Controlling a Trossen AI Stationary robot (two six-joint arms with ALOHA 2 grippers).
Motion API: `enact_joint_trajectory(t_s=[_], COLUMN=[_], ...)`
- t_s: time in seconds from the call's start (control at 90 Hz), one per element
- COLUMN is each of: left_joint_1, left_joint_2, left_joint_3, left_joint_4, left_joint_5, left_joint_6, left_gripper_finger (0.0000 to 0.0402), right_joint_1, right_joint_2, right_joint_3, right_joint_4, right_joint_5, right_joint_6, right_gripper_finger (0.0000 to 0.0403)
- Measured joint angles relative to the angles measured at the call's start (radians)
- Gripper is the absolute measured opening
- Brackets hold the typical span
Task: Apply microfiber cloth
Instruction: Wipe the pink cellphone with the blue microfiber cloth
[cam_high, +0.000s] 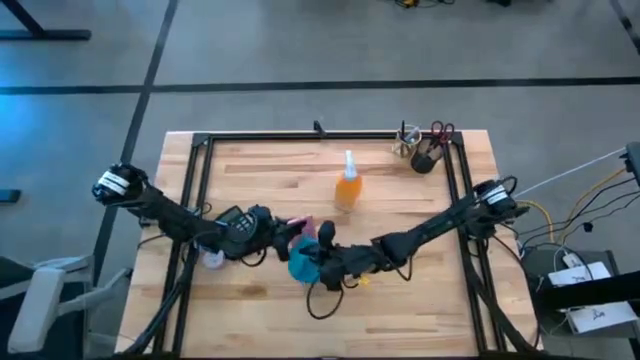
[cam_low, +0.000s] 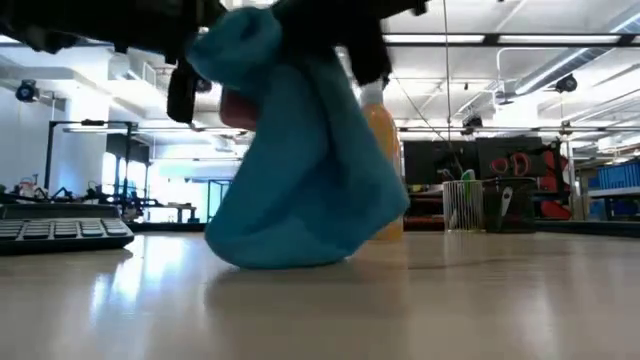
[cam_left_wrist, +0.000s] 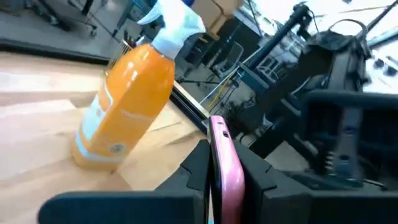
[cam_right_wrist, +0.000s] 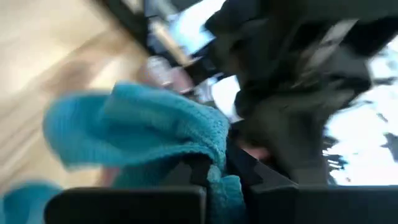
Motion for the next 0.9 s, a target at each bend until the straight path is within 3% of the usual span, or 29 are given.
enact_joint_trajectory(t_s=[0.233,0.478,0.622,0.778,0.9], left_joint_1=[0.021,0.014,0.007,-0.012,-0.013], left_joint_2=[0.070,0.055,0.030,-0.017,-0.035], left_joint_3=[0.037,0.033,0.002,-0.053,-0.075], left_joint_4=[0.105,0.131,0.136,0.138,0.137], left_joint_5=[-0.027,0.012,0.026,0.039,0.194], left_joint_6=[0.016,0.074,0.119,0.178,0.228], left_gripper_finger=[0.0021,0.0021,0.0021,0.0021,0.0021], right_joint_1=[-0.013,-0.022,-0.001,0.011,-0.041], right_joint_2=[0.009,0.013,-0.024,-0.115,-0.157], right_joint_3=[0.050,0.054,0.095,0.108,0.107], right_joint_4=[0.007,-0.240,-0.472,-0.592,-0.608], right_joint_5=[0.139,-0.042,-0.070,-0.044,-0.039], right_joint_6=[-0.133,0.091,0.250,0.246,0.188], right_gripper_finger=[0.0000,0.0000,0.0000,0.0000,0.0000])
